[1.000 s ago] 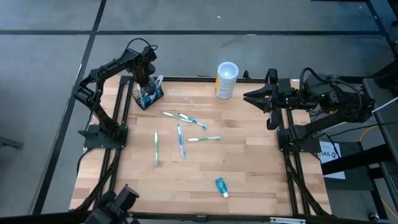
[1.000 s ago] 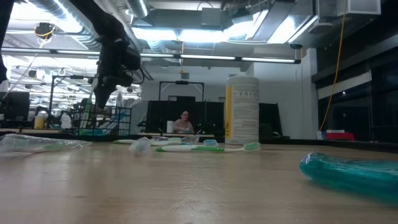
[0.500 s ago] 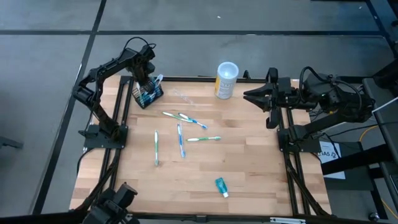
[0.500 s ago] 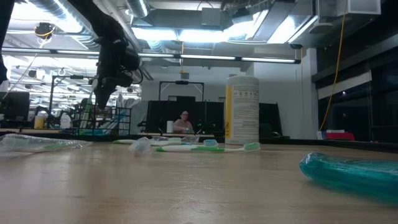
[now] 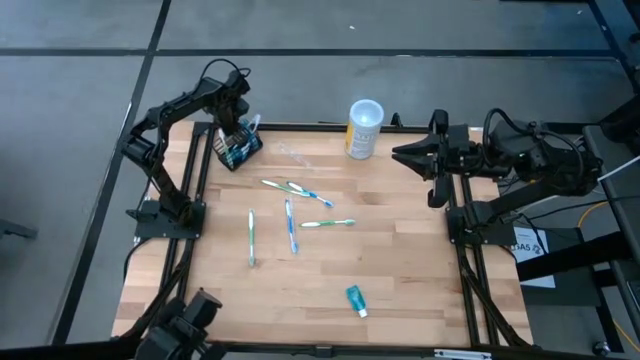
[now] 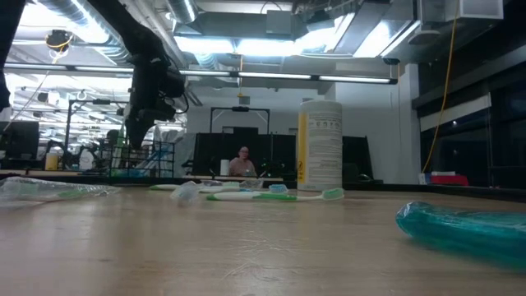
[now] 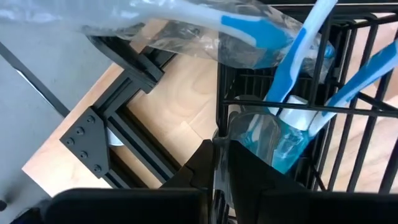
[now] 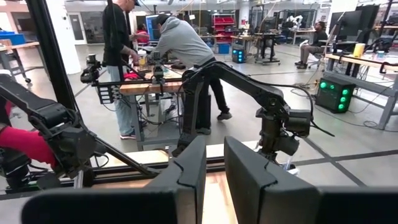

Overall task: Pick & Place toothbrushing station
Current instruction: Adjust the black wire organizer, then adjust the blue toothbrushes in the black wire organizer

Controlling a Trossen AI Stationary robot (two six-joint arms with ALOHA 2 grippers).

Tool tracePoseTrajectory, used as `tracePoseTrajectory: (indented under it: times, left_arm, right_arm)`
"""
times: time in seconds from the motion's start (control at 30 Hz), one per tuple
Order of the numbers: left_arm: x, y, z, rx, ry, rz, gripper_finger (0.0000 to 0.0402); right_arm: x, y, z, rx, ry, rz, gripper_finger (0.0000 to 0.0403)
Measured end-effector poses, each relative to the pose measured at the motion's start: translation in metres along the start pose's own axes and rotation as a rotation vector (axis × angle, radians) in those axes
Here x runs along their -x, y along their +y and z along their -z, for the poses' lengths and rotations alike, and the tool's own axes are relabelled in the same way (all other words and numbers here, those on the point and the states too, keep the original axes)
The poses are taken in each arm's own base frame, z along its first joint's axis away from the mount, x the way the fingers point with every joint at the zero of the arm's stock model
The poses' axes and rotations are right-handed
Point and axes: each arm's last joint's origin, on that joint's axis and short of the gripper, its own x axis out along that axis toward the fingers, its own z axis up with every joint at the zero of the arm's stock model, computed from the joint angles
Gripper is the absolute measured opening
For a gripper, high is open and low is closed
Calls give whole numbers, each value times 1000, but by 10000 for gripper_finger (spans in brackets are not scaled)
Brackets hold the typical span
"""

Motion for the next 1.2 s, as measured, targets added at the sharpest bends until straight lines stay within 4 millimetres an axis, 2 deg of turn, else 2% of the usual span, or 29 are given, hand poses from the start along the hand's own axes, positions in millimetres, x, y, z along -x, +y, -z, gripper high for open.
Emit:
tracePoseTrajectory:
  times: [0.73, 0.97, 1.2]
  left_arm:
    - [0, 4, -1, -51, -8, -52, 23]
    - [1, 4, -1, -26, -14, -53, 89]
    - [13, 5, 4, -3, -56, -25, 159]
  right_arm:
    - [1, 1, 0, 3, -1, 27, 60]
    - [1, 1, 0, 3, -1, 27, 60]
    - [1, 1, 0, 4, -1, 27, 60]
